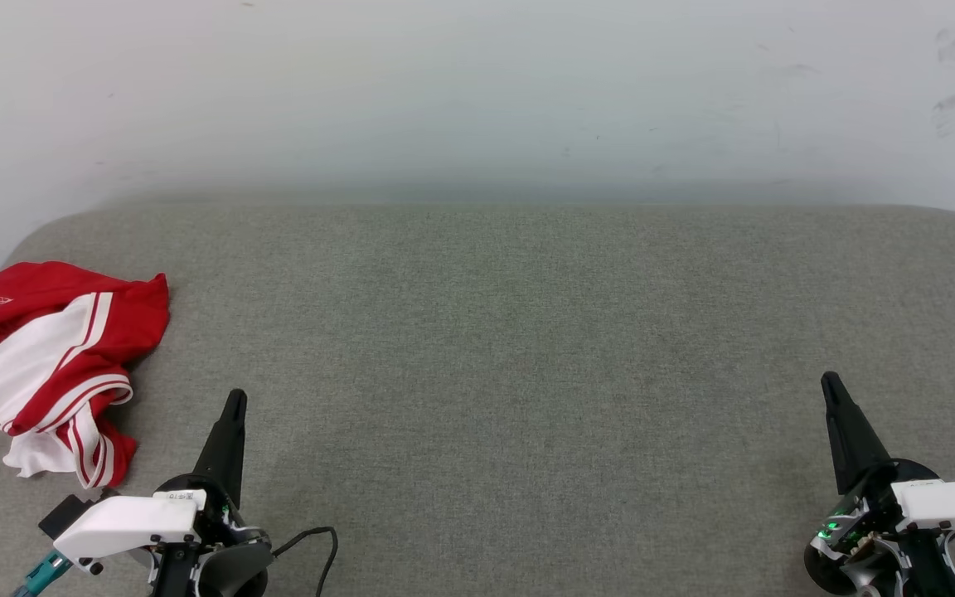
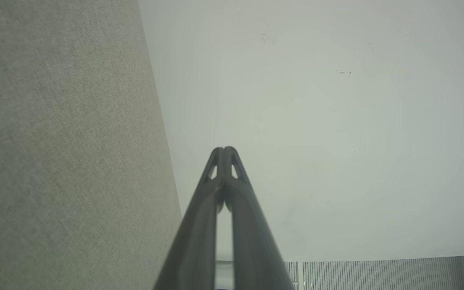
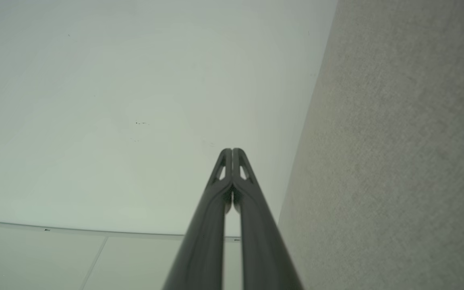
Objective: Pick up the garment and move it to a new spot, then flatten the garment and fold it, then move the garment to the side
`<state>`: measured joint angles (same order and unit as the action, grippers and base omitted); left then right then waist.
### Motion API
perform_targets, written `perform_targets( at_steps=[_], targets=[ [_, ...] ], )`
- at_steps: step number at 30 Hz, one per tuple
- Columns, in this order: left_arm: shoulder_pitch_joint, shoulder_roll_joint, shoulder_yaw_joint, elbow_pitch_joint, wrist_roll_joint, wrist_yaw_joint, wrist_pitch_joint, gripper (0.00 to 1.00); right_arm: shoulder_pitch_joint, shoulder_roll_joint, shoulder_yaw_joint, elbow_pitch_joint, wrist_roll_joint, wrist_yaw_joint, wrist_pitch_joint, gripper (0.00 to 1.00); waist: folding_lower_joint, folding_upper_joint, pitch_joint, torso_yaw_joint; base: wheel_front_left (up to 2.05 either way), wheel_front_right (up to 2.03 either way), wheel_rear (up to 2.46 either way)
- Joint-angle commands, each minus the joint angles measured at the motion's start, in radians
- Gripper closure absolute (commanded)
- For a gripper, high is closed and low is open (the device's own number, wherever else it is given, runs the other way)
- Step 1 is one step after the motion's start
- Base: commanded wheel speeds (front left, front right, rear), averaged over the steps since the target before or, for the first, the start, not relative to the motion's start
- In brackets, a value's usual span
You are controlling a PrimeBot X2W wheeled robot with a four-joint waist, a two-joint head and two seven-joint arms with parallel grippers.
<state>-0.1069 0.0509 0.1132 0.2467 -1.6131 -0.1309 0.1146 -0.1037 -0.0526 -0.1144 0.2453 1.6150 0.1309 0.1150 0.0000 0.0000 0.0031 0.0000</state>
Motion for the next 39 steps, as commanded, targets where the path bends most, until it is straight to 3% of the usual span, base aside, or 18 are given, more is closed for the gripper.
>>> perform_targets(
  at_steps=[1,39],
  targets=[
    [-0.007,-0.001,0.003,-0.001,0.001,-0.002,0.002,1.0,-0.012,0.004,-0.001,0.001,-0.006,0.0,0.002,1.0,0.0,0.0,0.0,0.0,0.0,0.0,0.0],
    [-0.007,-0.001,0.003,-0.001,0.001,-0.002,0.002,1.0,-0.012,0.004,-0.001,0.001,-0.006,0.0,0.002,1.0,0.0,0.0,0.0,0.0,0.0,0.0,0.0]
  ],
)
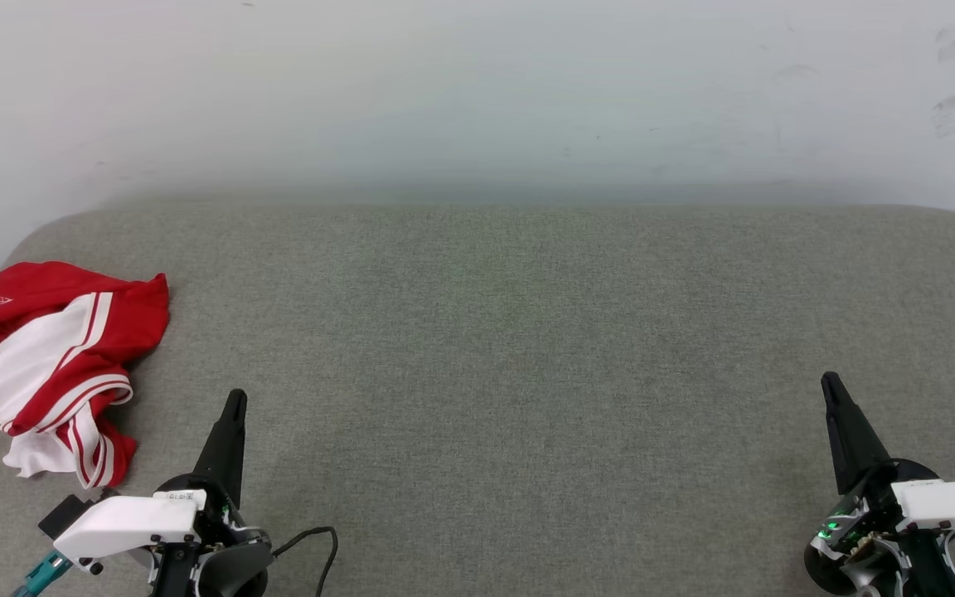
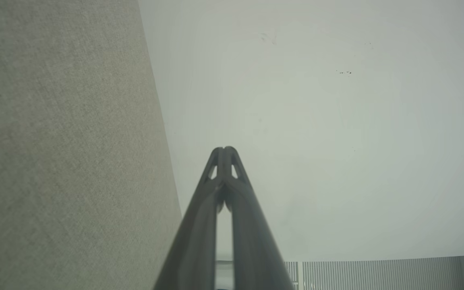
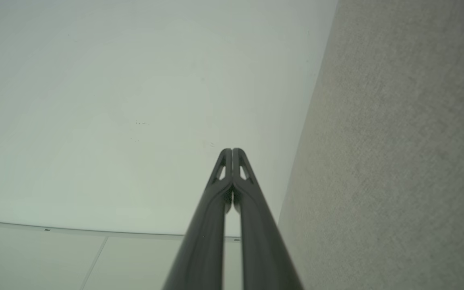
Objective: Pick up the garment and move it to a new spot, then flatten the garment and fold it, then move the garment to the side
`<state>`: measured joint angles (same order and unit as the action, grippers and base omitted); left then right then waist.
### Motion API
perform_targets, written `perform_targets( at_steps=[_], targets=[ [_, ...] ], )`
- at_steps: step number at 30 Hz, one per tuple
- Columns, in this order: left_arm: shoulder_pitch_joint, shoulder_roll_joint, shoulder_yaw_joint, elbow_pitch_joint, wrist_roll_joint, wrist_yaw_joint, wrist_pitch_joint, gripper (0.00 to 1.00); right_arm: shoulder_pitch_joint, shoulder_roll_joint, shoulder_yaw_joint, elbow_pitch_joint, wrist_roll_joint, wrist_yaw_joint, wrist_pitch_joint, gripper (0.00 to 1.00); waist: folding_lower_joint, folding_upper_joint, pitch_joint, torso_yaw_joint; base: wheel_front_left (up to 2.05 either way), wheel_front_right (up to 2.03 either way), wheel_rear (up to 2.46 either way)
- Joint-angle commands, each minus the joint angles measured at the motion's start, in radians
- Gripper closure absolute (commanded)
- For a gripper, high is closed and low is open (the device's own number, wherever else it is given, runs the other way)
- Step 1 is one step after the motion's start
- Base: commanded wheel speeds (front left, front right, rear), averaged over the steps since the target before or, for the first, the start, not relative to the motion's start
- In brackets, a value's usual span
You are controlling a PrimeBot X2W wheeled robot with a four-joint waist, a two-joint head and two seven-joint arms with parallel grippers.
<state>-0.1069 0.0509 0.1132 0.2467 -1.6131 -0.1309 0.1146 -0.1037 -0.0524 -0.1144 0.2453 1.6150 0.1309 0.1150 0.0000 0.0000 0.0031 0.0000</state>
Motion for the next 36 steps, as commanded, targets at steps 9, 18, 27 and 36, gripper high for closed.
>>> perform_targets(
  at_steps=[9,18,27,36],
  targets=[
    [-0.007,-0.001,0.003,-0.001,0.001,-0.002,0.002,1.0,-0.012,0.003,-0.001,0.001,-0.006,0.0,0.002,1.0,0.0,0.0,0.0,0.0,0.0,0.0,0.0],
    [0.019,-0.002,-0.006,0.02,0.003,0.0,-0.009,0.0,0.022,0.001,0.004,0.022,-0.005,0.0,-0.008,0.0,0.0,0.0,0.0,0.0,0.0,0.0,0.0],
    [0.021,-0.002,0.005,-0.004,0.075,0.0,-0.055,0.0,0.025,0.001,0.003,-0.003,-0.101,0.0,-0.054,0.0,0.0,0.0,0.001,0.001,0.0,0.0,0.0],
    [0.018,-0.002,0.007,-0.066,0.257,0.039,-0.096,0.0,0.03,0.001,-0.005,-0.064,-0.289,0.0,-0.095,0.0,0.0,0.0,0.002,0.004,0.0,0.0,0.0]
  ],
)
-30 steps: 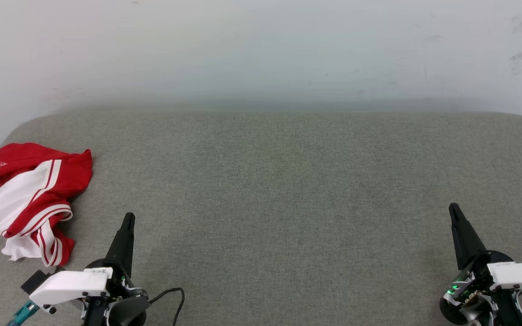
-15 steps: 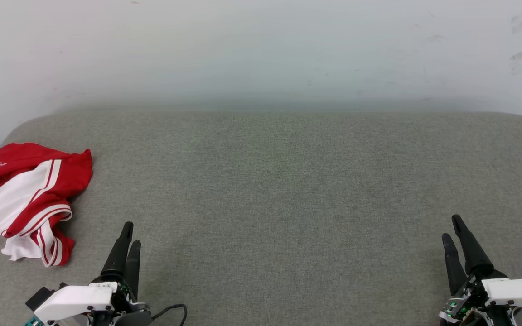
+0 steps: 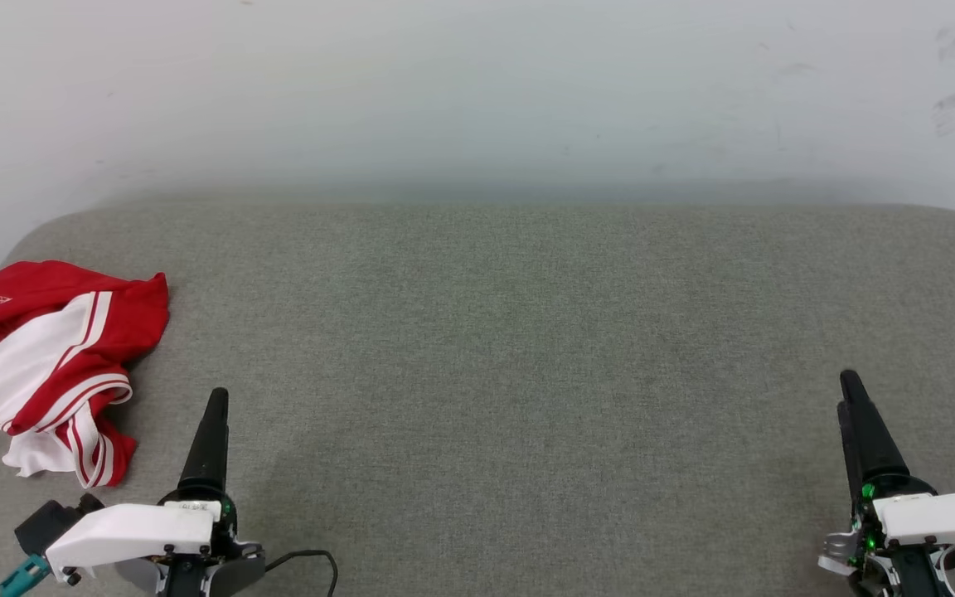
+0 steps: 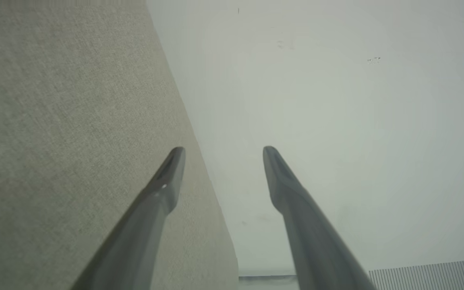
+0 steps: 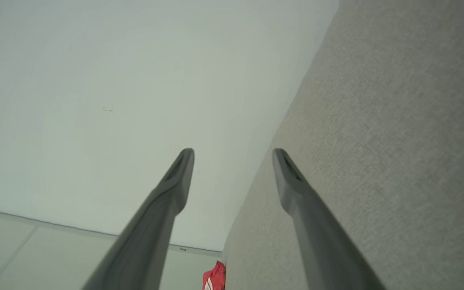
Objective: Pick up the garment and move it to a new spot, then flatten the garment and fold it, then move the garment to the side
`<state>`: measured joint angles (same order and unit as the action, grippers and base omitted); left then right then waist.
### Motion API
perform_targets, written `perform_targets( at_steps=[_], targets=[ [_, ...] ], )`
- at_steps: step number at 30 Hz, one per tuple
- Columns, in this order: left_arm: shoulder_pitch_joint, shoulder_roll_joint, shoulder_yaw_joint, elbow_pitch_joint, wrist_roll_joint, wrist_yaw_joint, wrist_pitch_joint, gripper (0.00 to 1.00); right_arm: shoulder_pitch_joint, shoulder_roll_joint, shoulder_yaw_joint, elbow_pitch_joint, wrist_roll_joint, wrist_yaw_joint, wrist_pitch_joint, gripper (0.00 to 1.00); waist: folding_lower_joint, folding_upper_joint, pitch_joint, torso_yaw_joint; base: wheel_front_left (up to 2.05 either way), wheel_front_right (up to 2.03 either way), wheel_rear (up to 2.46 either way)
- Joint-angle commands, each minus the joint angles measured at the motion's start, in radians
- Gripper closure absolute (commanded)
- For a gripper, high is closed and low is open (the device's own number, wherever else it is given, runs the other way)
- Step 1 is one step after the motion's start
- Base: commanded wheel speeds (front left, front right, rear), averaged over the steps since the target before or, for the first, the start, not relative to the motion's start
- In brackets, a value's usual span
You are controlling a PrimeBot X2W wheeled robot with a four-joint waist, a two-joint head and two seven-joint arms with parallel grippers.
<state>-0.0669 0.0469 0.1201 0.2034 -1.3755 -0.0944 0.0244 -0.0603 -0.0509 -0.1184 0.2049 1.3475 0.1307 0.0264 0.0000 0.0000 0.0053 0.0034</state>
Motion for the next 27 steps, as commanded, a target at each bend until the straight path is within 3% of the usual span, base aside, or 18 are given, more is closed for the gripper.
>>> perform_targets(
  at_steps=[1,13,27],
  targets=[
    [-0.021,0.002,-0.003,-0.032,0.043,0.01,-0.01,0.0,-0.013,-0.001,0.001,-0.033,-0.048,0.0,-0.011,0.0,0.0,0.0,0.0,0.0,0.0,0.0,0.0],
    [-0.008,0.003,-0.049,-0.098,0.31,0.096,-0.058,0.0,0.0,0.0,0.036,-0.11,-0.358,0.0,-0.059,0.0,0.0,0.0,0.001,0.003,0.0,0.0,0.0],
    [0.006,0.003,-0.088,-0.111,0.563,0.149,-0.107,0.0,0.02,0.0,0.072,-0.129,-0.633,0.0,-0.108,0.0,0.0,0.0,0.0,0.007,0.0,0.0,0.0]
  ],
)
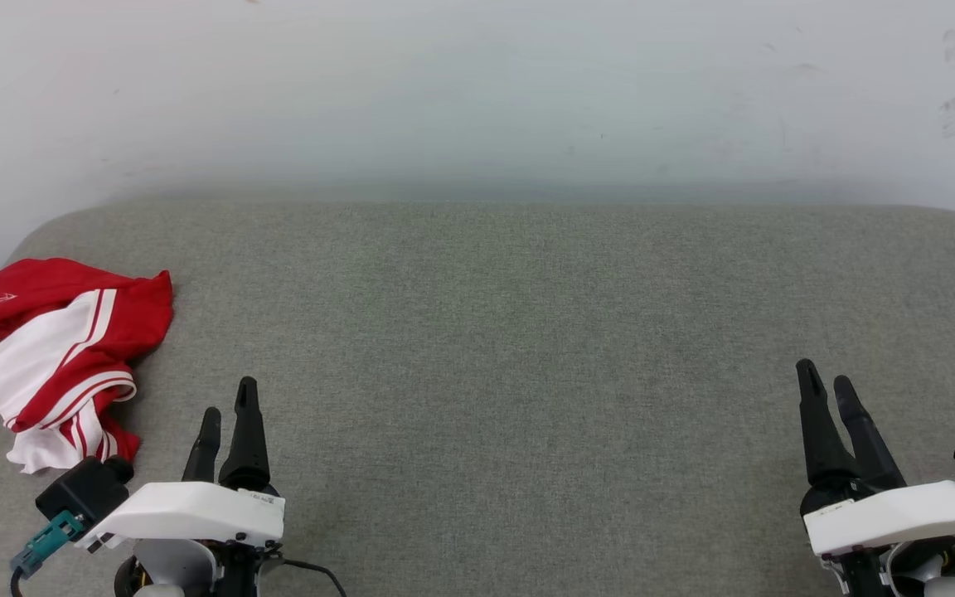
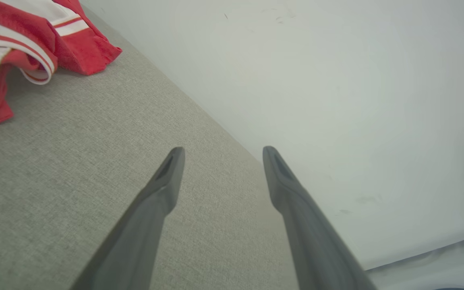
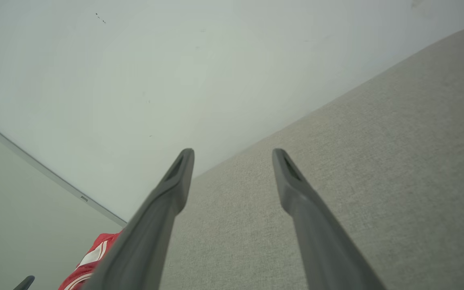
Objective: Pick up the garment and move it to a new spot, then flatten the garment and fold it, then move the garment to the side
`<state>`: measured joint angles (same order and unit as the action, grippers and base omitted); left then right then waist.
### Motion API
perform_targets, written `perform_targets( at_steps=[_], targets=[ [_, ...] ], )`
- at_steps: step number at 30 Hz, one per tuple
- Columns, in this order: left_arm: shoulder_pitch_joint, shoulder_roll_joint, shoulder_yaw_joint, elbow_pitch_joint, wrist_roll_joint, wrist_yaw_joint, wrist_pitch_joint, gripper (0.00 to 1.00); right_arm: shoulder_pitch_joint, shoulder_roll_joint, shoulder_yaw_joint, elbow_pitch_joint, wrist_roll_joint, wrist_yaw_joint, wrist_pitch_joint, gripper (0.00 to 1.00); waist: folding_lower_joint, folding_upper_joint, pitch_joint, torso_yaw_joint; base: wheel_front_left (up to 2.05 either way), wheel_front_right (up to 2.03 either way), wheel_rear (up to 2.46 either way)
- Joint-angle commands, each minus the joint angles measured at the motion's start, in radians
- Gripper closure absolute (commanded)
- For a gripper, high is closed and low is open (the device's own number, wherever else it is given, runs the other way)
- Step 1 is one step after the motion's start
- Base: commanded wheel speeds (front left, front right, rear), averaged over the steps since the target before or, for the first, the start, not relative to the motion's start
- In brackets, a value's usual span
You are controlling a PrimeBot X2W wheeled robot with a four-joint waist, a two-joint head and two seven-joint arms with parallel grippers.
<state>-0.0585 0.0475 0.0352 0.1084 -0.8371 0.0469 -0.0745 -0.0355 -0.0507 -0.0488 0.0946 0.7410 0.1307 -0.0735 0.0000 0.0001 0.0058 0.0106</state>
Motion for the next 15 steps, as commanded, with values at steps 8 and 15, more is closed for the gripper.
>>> perform_targets(
  at_steps=[8,15],
  targets=[
    [0.001,0.003,-0.018,-0.025,0.147,0.026,-0.033,0.0,0.001,0.0,0.008,-0.021,-0.148,0.0,-0.034,0.0,0.0,-0.0001,0.001,0.003,0.0,0.0,0.0],
    [0.005,0.003,-0.027,-0.035,0.239,0.038,-0.054,0.0,0.005,0.0,0.012,-0.028,-0.242,0.0,-0.054,0.0,0.0,-0.0001,0.001,0.004,0.0,0.0,0.0]
  ],
)
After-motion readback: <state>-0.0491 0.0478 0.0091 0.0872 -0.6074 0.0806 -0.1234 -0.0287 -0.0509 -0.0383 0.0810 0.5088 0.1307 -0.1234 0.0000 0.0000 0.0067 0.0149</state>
